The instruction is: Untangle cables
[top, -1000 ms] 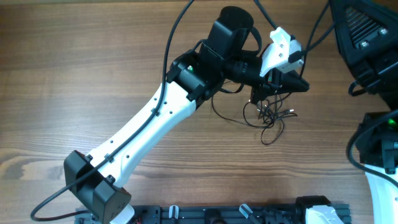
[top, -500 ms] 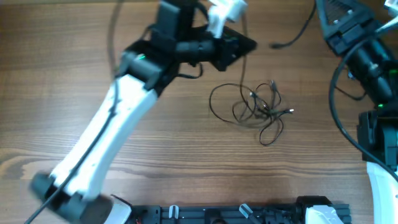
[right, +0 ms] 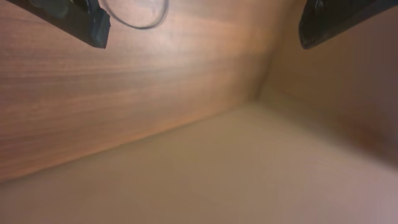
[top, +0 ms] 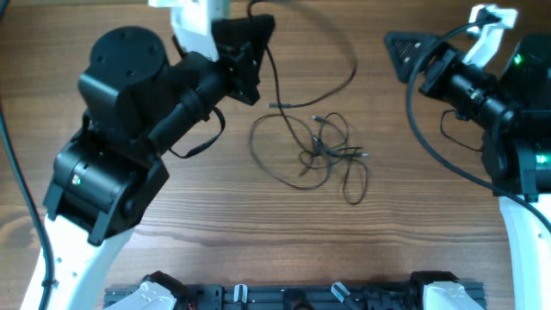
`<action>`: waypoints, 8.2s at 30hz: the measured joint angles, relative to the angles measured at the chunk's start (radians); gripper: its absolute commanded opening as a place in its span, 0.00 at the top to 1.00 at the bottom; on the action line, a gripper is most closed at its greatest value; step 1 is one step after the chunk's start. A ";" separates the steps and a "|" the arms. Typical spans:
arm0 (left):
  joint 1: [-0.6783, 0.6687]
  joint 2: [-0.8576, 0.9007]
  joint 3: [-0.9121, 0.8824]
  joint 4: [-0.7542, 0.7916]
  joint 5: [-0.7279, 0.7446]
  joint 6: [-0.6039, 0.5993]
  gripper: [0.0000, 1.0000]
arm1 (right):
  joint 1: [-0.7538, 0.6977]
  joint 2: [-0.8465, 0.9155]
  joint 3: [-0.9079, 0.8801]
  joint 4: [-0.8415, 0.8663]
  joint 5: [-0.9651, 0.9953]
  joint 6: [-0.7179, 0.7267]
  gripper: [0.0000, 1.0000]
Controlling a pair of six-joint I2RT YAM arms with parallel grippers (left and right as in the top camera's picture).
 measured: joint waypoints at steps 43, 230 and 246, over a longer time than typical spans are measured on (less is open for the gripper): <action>0.015 0.013 0.002 0.299 -0.436 0.122 0.96 | 0.067 0.278 0.000 -0.373 -0.253 -0.698 0.01; 0.162 0.559 -0.336 -0.672 0.119 0.530 0.11 | -0.026 0.279 0.000 -0.369 0.373 -0.124 0.00; 0.028 0.559 -0.490 -0.490 0.119 0.484 0.96 | -0.026 0.279 0.000 -0.370 0.373 -0.124 0.00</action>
